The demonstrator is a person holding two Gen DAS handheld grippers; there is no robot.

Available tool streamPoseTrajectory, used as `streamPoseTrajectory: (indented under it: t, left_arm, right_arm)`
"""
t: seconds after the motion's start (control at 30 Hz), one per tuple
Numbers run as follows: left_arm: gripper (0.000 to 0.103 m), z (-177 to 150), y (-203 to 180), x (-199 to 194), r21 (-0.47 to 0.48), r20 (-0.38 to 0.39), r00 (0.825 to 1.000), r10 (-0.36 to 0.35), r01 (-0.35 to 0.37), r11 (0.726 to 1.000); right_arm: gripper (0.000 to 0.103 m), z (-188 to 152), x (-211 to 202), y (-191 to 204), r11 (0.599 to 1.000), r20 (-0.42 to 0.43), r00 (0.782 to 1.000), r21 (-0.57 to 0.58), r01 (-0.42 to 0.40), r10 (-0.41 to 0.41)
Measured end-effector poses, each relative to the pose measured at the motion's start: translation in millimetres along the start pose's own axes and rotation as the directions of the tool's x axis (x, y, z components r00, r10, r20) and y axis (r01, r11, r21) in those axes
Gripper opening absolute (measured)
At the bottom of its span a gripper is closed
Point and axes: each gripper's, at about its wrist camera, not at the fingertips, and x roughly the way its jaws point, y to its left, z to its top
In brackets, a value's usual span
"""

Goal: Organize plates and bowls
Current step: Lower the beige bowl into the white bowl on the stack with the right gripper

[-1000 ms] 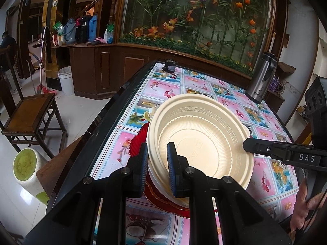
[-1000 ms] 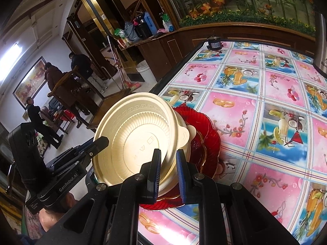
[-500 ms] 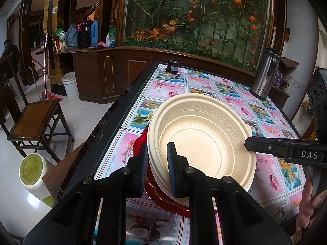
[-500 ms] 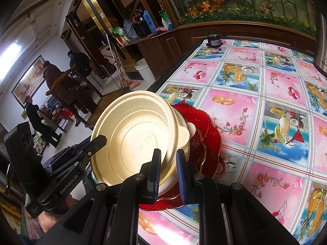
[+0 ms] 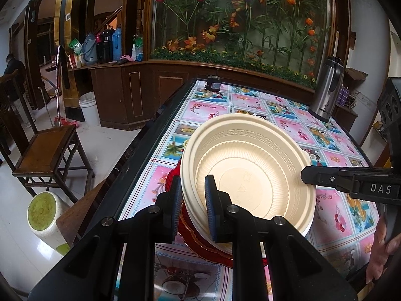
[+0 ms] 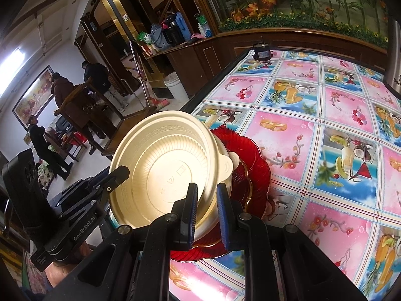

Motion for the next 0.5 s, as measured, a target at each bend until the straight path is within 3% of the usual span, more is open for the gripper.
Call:
streamPoseTrajectory:
  t: [0.5]
  left_arm:
    - [0.016, -2.0, -0.4, -0.7, 0.016, 0.019, 1.0, 0.024, -0.024, 1.0]
  right_arm:
    - [0.018, 3.0, 0.1, -0.9, 1.0, 0.004, 1.0, -0.011, 0.011, -0.011]
